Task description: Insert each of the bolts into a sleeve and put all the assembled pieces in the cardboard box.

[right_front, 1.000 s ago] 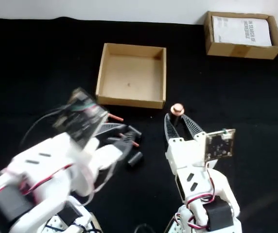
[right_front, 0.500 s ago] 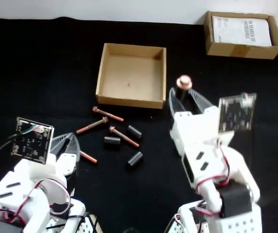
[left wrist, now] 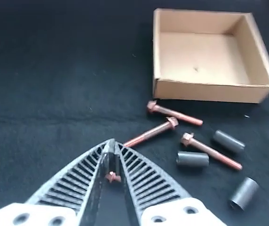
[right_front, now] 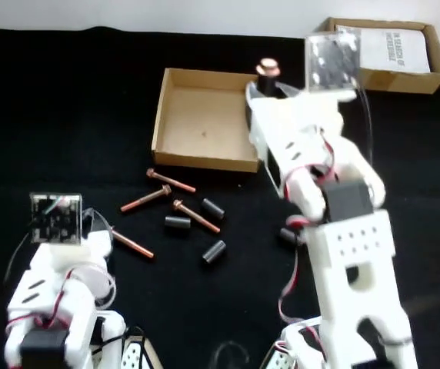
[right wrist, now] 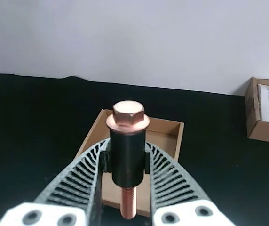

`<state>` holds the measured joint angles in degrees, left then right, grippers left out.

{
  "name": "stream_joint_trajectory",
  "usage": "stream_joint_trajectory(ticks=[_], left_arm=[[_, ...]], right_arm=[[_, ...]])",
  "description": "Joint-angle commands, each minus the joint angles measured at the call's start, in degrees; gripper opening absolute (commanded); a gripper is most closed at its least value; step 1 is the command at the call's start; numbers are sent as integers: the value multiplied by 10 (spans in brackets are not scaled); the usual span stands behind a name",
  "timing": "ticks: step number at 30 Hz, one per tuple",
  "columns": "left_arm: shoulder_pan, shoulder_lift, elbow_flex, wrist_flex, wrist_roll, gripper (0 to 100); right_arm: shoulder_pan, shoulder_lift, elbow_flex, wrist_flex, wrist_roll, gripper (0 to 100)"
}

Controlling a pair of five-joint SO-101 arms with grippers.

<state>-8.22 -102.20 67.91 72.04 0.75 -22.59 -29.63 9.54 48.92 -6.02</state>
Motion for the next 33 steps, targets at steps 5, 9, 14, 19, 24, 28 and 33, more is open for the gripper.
stream_joint_trajectory(ticks=[5,9,14,19,24,28,33], left_arm=[[-96,-15,169,-191,-3,13],[-126,-15,262,-290,-3,13],[-133,-12,292,-322,-3,13],[-133,-11,292,-308,-1,13],[-130,-12,292,-222,-1,16],[-130,-12,292,-222,-1,16],[-130,-12,292,-222,-3,17]], right_arm=[[-29,188,-242,168,1,6],[-27,285,-370,255,1,6],[-21,390,-498,322,4,6],[-8,487,-577,383,4,8],[16,575,-621,392,31,9],[22,640,-648,390,82,9],[21,714,-708,376,109,9]])
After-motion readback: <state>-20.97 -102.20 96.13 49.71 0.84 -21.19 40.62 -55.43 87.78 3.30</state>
